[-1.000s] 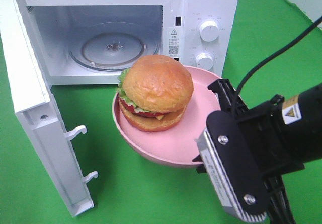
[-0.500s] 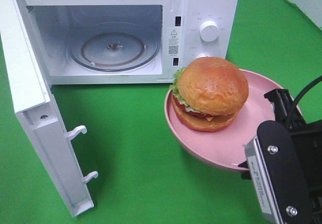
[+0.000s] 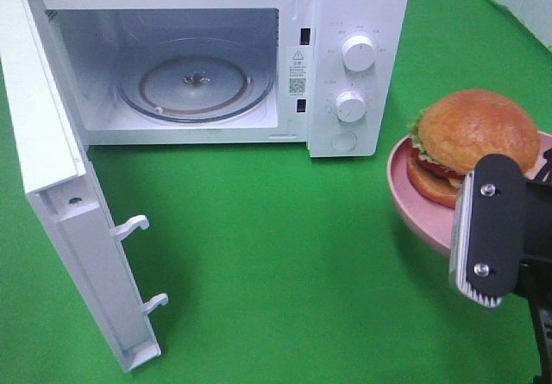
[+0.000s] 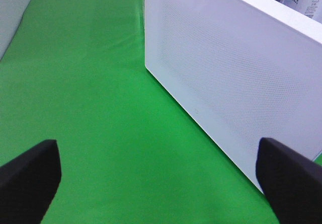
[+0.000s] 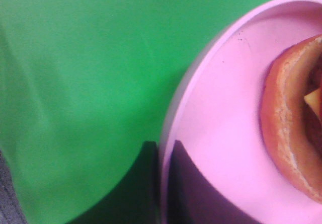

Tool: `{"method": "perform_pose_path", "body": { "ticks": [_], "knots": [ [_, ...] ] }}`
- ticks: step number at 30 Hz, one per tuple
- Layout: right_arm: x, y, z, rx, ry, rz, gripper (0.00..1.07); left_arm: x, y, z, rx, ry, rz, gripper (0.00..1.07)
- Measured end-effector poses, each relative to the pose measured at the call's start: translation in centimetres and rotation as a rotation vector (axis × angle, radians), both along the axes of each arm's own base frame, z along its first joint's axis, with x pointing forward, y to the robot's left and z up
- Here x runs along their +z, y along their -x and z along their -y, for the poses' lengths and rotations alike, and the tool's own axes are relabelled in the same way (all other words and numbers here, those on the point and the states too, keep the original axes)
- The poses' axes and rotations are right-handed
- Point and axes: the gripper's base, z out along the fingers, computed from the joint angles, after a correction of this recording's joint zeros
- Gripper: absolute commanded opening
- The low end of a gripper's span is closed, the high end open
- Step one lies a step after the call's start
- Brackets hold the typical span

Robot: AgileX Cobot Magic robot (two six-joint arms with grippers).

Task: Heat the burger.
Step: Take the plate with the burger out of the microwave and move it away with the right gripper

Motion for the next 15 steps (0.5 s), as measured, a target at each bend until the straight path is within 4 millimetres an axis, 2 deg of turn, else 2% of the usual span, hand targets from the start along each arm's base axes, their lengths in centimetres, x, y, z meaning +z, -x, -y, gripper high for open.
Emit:
{"method": "perform_pose_path", "body": {
  "ticks": [6, 15],
  "knots": [
    [0.11, -0.25, 0.6, -0.169, -0.026, 0.02, 0.0, 0.0, 0.0, 0.0, 0.0, 0.0, 0.0, 0.98],
    [0.1, -0.27, 1.03, -0.276, -0.037, 0.023, 0.0, 0.0, 0.0, 0.0, 0.0, 0.0, 0.0, 0.98]
  ]
}}
